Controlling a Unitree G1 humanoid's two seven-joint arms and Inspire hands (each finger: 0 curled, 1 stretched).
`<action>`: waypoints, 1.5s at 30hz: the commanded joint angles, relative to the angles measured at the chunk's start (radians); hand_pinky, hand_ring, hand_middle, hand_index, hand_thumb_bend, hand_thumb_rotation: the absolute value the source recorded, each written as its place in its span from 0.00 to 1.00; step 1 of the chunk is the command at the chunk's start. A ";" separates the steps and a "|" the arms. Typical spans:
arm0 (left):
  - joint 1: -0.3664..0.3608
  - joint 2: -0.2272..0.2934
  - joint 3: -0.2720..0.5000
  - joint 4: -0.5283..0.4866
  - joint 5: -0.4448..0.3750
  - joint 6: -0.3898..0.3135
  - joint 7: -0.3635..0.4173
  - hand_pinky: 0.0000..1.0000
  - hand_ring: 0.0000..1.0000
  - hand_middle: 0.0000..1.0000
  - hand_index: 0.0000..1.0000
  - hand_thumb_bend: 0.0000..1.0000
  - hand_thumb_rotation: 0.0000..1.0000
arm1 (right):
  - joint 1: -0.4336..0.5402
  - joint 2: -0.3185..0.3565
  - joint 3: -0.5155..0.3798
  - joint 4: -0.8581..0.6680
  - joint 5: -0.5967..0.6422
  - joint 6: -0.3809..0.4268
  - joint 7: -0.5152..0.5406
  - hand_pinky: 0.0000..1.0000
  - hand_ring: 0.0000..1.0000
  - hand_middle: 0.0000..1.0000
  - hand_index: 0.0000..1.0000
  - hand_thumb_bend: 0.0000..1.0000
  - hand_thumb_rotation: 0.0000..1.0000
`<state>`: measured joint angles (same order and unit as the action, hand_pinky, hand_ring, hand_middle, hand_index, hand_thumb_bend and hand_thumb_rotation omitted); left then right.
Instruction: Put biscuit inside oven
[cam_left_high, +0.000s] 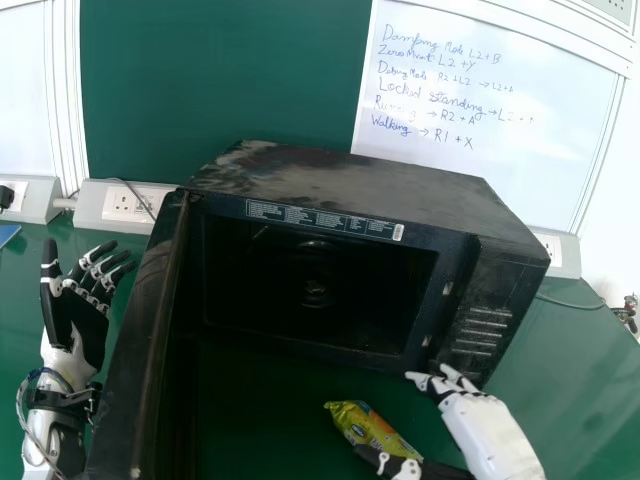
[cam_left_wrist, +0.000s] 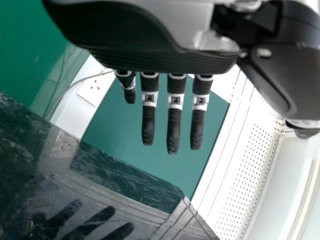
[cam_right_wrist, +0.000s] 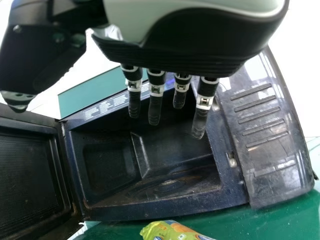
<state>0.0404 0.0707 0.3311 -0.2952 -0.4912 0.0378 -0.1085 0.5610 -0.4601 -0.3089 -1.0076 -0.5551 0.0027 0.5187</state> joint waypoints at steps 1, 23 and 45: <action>-0.018 0.004 -0.002 0.011 -0.001 -0.008 -0.008 0.76 0.70 0.67 0.68 0.83 0.48 | -0.013 -0.025 -0.003 -0.013 -0.012 -0.011 0.026 0.75 0.86 0.88 0.89 1.00 0.68; -0.014 0.017 0.002 -0.007 -0.004 0.001 -0.001 0.72 0.67 0.66 0.67 0.82 0.48 | -0.178 -0.042 0.008 -0.040 -0.193 0.036 0.380 0.76 0.87 0.87 0.89 0.98 0.61; -0.021 0.028 -0.001 -0.055 -0.001 0.051 0.024 0.73 0.68 0.65 0.65 0.82 0.47 | -0.278 0.005 0.074 -0.040 -0.388 -0.014 0.607 0.75 0.88 0.88 0.91 0.98 0.54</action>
<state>0.0325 0.0916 0.3317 -0.3417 -0.4922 0.0811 -0.0886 0.2964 -0.4611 -0.2469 -1.0450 -0.9154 -0.0002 1.1072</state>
